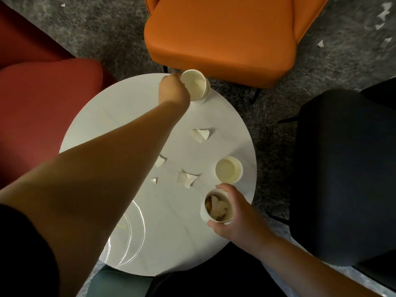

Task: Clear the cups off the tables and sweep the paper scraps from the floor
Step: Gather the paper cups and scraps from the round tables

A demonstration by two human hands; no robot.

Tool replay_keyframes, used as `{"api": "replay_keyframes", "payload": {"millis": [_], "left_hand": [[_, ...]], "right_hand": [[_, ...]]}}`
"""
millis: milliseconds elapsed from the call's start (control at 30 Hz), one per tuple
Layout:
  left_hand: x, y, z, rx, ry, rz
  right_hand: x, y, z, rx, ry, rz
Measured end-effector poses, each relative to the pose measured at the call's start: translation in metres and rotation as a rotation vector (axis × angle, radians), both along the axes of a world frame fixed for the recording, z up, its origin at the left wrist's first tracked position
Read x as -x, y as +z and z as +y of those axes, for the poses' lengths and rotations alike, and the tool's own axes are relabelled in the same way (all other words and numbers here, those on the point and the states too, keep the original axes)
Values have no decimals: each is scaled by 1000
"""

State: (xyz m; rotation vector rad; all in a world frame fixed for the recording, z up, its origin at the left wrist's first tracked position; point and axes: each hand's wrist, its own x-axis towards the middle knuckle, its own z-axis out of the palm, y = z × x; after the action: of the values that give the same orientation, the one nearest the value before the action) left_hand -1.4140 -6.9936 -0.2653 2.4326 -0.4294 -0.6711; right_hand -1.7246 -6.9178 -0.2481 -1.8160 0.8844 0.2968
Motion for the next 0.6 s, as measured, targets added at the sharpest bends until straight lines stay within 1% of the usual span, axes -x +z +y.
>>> {"api": "replay_keyframes", "payload": {"millis": [67,200,367,433,600], "left_hand": [[3,-5,-2,-37,-28,-7],[2,-5,-2,15,16,31],[5,-8,1,9,22,107],[9,-14,4,-35,-35,111],[25,-18,19,-123,-262,111]], "right_hand": [[1,-2,-2,2,5,2],[3,-6,-4,14,12,12],[4,-9,-4,15,15,5],[5,-10,-5,8,13,4],[8,-14,-7,-12,-10,-31]]}}
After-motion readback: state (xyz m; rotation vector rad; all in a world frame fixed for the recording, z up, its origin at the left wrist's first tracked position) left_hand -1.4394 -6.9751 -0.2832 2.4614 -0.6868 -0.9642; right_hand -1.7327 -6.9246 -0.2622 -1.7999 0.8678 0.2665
